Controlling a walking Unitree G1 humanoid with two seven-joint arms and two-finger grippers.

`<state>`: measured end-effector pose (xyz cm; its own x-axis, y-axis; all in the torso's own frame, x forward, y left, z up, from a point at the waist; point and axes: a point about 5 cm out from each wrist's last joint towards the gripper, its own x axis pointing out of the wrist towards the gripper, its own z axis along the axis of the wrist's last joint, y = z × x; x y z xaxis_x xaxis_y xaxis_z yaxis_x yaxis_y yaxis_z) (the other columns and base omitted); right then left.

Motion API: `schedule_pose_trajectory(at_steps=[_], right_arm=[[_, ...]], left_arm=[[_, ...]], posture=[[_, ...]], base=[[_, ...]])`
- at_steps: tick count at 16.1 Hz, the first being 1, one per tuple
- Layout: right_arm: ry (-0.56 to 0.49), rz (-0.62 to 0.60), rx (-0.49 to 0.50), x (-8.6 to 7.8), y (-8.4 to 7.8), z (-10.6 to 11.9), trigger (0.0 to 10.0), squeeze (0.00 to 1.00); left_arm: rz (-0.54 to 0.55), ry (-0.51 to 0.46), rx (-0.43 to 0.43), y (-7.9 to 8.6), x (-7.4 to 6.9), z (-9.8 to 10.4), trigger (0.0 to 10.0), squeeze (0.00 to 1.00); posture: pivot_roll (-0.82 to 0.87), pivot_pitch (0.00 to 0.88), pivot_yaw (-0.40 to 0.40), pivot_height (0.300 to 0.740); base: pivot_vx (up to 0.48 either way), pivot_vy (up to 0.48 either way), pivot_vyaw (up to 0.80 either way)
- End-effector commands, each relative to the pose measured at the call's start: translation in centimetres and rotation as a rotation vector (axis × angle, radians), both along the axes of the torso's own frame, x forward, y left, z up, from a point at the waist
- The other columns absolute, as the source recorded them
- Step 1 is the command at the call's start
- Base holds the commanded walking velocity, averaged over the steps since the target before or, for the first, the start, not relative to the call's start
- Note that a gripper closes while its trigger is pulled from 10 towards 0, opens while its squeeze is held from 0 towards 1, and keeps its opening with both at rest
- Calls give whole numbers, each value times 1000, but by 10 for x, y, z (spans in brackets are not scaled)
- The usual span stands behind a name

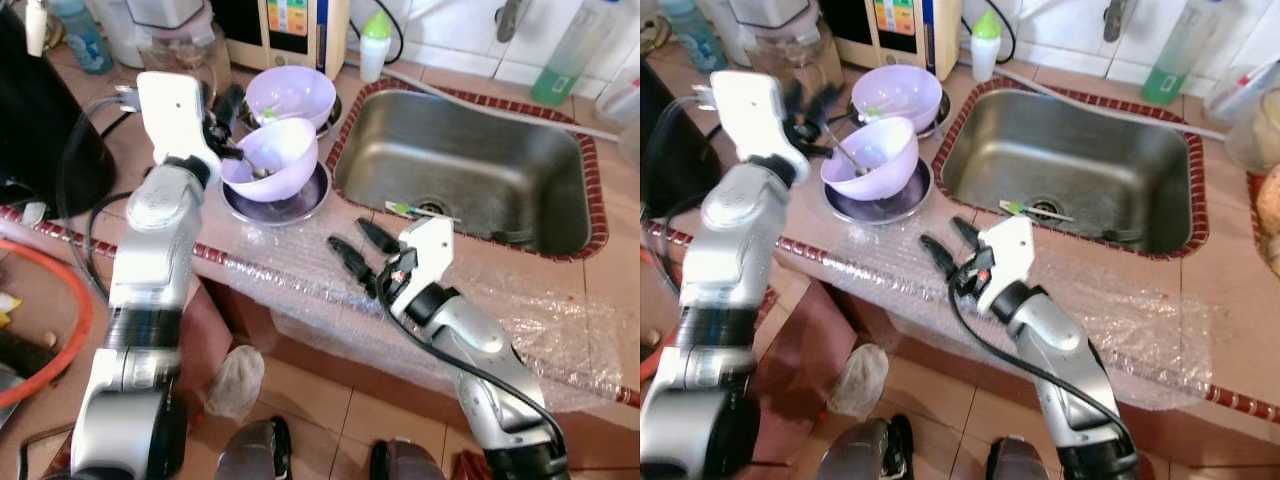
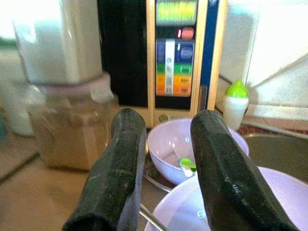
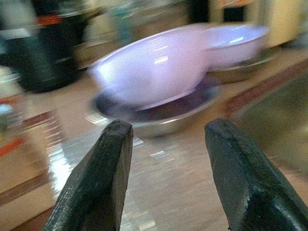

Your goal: Kitchen organization

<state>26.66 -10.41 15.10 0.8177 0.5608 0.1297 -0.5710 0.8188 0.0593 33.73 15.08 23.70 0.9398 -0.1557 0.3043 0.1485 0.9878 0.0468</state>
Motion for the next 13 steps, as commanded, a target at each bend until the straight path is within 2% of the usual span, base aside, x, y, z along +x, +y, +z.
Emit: schedule_pose_trajectory(at_steps=[1, 2, 4, 5, 6, 7, 8, 9, 10, 11, 13], right_arm=[[-20, -64, -12, 4, -7, 1, 10000, 0], [-49, -124, -43, 8, -12, 1, 10000, 0], [-49, -167, -32, 14, -16, 0, 10000, 0], [-55, -167, -37, 15, -15, 0, 10000, 0], [-63, -169, -38, 17, -14, 0, 10000, 0], [-71, -167, -35, 19, -12, 1, 10000, 0], [-74, -167, -35, 19, -12, 1, 10000, 0], [-76, -161, -33, 18, -10, 1, 10000, 0], [-79, -159, -33, 18, -10, 1, 10000, 0], [-71, -156, -28, 14, -9, -1, 10000, 0], [-58, -156, -25, 7, -11, -3, 10000, 0]], left_arm=[[10, -14, 26, -2, -8, 0, 10000, 1000], [33, -23, -2, 0, -18, -3, 10000, 1000], [54, -83, 77, -2, -33, -10, 10000, 1000], [72, -93, 84, -2, -40, -12, 10000, 1000], [92, -80, 94, -1, -44, -15, 10000, 1000], [100, -24, 68, 1, -43, -21, 10000, 1000], [103, -10, 61, 1, -42, -22, 10000, 1000], [121, 13, 50, 8, -35, -22, 10000, 718], [127, 35, 39, 12, -31, -23, 10000, 0], [155, 85, 10, 25, -16, -25, 10000, 0], [184, 168, -32, 40, 0, -32, 10000, 0]], posture=[[-19, 88, 45, 740], [-7, 72, 40, 740], [6, 60, 33, 740], [10, 58, 31, 740], [16, 54, 27, 740], [21, 54, 23, 740], [21, 54, 23, 740], [19, 64, 24, 740], [16, 71, 26, 740], [6, 86, 31, 740], [-15, 116, 37, 740]], base=[[0, 0, 0], [0, 0, 0], [0, 0, 0], [0, 0, 0], [0, 0, 0], [0, 0, 0], [0, 0, 0], [0, 0, 0], [0, 0, 0], [0, 0, 0], [0, 0, 0]])
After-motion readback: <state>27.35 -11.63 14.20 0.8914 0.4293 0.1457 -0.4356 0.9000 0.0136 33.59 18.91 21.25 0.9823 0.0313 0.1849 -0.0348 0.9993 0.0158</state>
